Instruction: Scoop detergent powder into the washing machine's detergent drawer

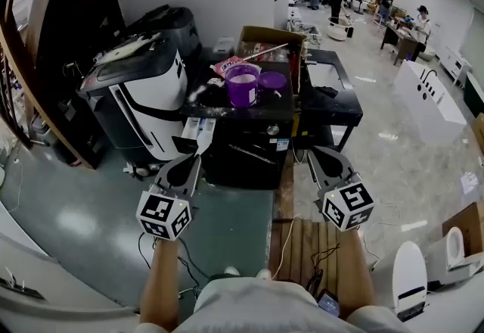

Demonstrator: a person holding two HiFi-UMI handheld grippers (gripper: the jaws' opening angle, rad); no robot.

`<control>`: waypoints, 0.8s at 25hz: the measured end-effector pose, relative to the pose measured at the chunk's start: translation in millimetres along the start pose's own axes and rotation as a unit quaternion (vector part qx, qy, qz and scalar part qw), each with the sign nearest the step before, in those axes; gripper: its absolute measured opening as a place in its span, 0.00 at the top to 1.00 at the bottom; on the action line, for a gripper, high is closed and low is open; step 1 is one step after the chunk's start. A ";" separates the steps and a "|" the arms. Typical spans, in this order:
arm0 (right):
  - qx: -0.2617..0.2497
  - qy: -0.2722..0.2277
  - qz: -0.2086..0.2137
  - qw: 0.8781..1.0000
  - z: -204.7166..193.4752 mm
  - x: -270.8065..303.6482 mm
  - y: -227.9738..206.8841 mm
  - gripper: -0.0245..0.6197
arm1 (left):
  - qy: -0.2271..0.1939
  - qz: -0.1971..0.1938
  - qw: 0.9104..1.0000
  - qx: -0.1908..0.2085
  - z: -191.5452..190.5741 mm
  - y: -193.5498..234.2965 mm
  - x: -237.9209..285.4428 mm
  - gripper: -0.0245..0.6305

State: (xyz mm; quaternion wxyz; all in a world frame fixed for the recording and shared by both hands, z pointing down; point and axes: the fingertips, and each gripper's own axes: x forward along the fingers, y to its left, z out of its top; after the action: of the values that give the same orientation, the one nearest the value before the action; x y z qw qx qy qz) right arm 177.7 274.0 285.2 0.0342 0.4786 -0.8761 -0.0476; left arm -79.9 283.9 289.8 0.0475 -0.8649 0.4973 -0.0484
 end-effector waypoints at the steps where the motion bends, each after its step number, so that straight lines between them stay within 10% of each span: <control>1: 0.005 0.002 0.001 1.000 -3.9 -2.4 -2.8 0.95 | 0.003 0.003 1.000 -0.003 -3.9 -2.0 -0.6 0.94; 20: 0.010 0.024 0.030 0.999 -29.7 51.5 -26.4 0.95 | 0.017 0.026 0.999 -0.017 -28.2 21.8 43.8 0.94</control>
State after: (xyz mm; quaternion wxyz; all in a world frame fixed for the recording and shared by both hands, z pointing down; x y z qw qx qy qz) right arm 175.2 214.9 312.4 0.0518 0.4534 -0.8894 -0.0264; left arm -80.4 234.1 316.5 0.0256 -0.8514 0.5212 -0.0528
